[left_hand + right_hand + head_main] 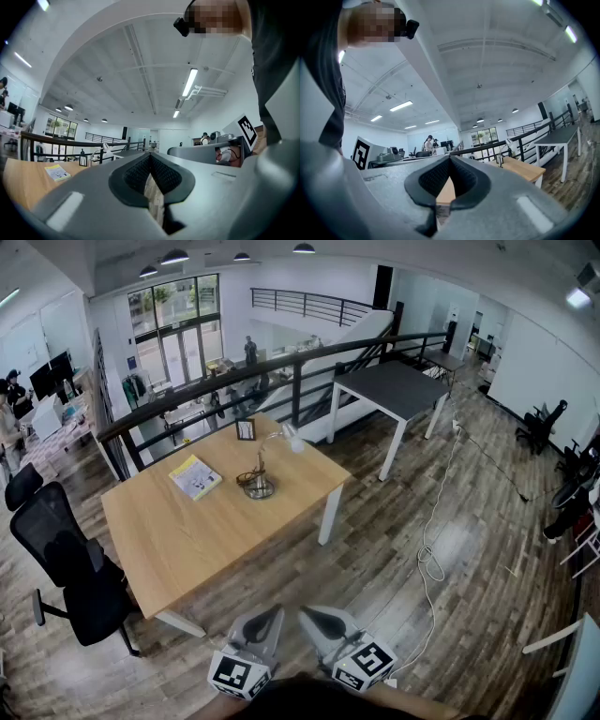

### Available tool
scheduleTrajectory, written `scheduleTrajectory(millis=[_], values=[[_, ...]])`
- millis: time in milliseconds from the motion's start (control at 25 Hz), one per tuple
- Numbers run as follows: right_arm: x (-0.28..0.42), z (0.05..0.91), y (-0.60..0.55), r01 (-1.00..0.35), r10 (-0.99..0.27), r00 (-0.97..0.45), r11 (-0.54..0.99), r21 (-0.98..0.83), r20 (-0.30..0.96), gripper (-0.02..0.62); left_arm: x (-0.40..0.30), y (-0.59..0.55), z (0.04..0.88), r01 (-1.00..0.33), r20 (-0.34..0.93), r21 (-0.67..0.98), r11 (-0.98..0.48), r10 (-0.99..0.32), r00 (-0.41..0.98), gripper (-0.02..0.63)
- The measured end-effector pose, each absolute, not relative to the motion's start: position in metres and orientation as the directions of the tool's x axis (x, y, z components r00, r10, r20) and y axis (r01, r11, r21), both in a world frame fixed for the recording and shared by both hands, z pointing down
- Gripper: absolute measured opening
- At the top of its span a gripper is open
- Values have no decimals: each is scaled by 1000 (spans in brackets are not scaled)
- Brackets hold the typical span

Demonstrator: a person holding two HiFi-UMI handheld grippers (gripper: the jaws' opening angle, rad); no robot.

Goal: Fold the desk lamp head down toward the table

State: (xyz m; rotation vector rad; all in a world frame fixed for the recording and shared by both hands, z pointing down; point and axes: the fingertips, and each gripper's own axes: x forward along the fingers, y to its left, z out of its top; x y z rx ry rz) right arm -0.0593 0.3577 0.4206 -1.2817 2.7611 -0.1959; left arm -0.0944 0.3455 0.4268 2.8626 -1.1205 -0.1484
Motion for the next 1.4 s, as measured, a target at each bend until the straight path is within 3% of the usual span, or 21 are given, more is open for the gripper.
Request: scheduleTrajectory(millis=[920,1400], values=[[-31,424,359,-762,-787,-614,610,-217,-56,3,-70,346,424,-657,-47,104,-746,-664,746,2],[10,432,312,-801,-833,-553,541,-256,-30,3,-22,294,428,-558,-45,146,-817,-569,821,2]])
